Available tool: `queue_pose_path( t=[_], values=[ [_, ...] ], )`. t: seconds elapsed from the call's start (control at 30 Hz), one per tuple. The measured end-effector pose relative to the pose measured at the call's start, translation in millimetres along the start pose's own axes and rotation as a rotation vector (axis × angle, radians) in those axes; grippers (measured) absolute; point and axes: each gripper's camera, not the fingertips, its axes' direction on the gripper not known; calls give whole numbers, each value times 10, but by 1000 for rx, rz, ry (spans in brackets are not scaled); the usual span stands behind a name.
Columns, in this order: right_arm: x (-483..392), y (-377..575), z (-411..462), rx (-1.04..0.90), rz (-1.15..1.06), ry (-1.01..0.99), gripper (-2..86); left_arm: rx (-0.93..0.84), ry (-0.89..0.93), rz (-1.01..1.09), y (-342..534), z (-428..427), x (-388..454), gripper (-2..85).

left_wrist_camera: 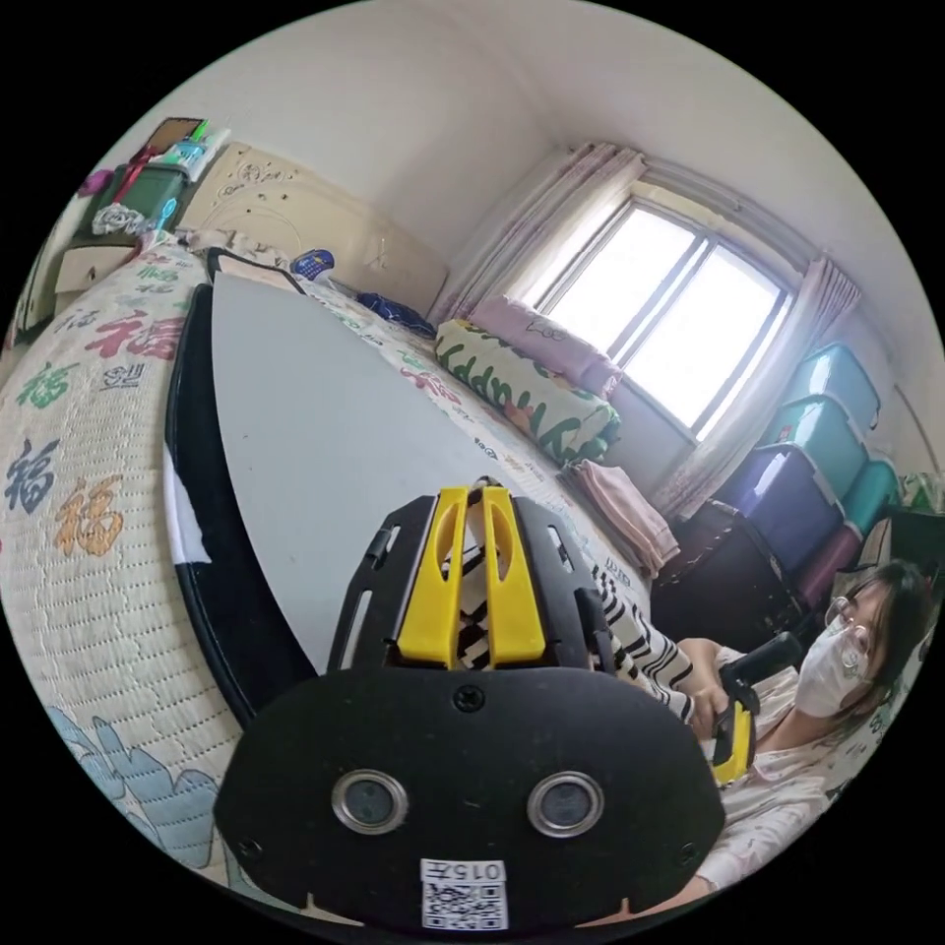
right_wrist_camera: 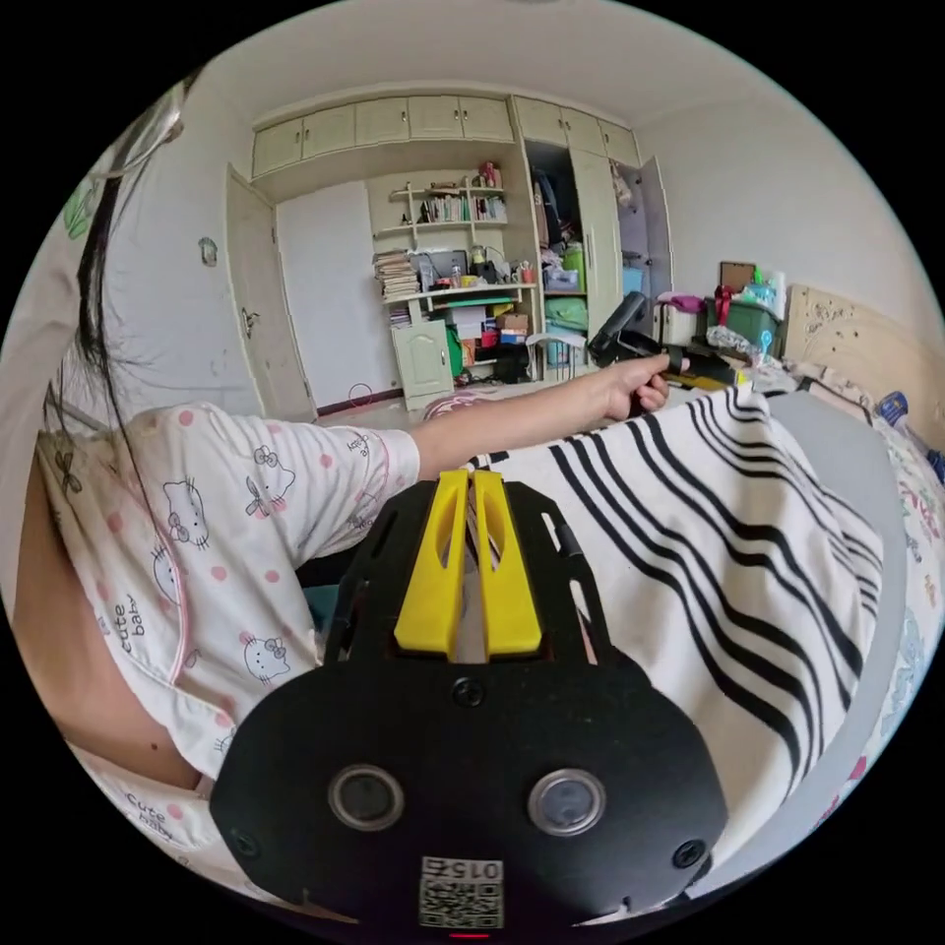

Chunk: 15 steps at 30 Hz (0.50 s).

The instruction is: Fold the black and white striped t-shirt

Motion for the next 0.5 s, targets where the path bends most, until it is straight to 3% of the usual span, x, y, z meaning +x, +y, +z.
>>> queue_pose_path(
  t=[0.2, 0.33, 0.5],
  values=[
    [241, 445, 315, -78, -31, -15, -3, -67, -72, -22, -104, -163, 243, 111],
    [199, 663, 433, -96, -120, -1, -1, -7, -119, -32, -84, -365, 350, 113],
    [281, 940, 588, -118, -139, -4, 0, 24, -38, -57, -86, -439, 450, 105]
  ],
)
